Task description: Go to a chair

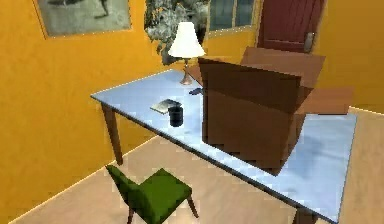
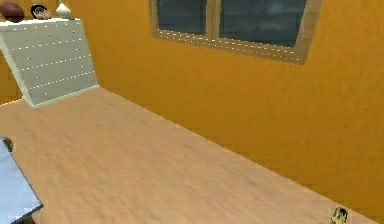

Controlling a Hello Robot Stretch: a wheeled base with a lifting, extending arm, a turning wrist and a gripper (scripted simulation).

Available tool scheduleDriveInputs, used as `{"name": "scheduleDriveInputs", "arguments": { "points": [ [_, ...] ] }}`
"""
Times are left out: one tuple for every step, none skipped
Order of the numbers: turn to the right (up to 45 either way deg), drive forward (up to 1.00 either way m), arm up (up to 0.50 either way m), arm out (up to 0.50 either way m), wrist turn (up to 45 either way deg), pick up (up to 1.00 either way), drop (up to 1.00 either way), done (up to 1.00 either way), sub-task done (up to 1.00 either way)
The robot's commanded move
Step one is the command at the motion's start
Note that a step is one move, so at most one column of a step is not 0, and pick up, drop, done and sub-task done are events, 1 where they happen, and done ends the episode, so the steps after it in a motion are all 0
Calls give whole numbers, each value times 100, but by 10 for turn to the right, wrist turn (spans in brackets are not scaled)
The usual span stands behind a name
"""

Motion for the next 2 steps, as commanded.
{"name": "scheduleDriveInputs", "arguments": {
  "points": [
    [-120,0,0,0,0,0,0,0,0],
    [0,0,0,0,0,0,0,100,0]
  ]
}}
